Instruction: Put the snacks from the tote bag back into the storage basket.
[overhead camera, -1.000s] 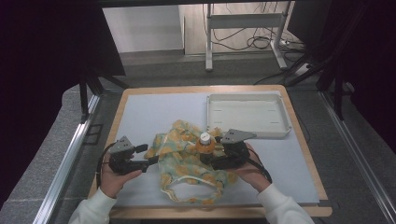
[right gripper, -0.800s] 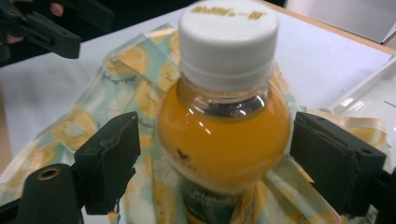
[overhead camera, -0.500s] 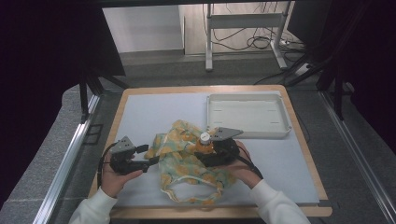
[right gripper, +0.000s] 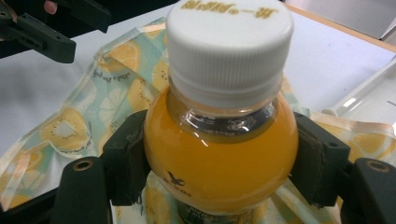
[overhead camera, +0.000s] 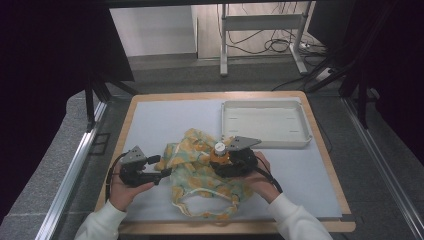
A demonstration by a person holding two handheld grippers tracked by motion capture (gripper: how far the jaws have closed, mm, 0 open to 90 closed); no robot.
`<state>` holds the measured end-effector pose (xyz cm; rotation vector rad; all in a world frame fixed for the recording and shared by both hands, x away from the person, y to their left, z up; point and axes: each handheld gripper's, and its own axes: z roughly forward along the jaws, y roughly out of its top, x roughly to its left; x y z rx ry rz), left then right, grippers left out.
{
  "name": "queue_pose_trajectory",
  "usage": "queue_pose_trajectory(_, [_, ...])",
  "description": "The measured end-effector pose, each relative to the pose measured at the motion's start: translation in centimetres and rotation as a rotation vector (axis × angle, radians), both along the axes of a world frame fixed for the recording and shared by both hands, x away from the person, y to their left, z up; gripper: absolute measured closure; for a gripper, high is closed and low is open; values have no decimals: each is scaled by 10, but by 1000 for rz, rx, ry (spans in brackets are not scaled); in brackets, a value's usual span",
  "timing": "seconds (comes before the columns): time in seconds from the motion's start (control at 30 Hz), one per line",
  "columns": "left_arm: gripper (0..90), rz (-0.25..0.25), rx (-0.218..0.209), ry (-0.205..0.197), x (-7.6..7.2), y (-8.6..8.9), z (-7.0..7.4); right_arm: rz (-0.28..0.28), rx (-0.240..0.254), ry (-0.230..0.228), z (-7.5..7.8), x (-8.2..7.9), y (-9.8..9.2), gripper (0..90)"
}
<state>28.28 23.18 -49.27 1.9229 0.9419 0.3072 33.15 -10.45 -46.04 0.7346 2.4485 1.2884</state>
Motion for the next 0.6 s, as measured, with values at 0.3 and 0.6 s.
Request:
queue_pose_trajectory(0.3, [306,2,1,-2,0,1,0,-12,47,-19,14,-4,-6,300])
queue_pose_trajectory(0.6, [306,-3,12,-5,0,-1,0,-3,86,-45,30,-10,-12,300])
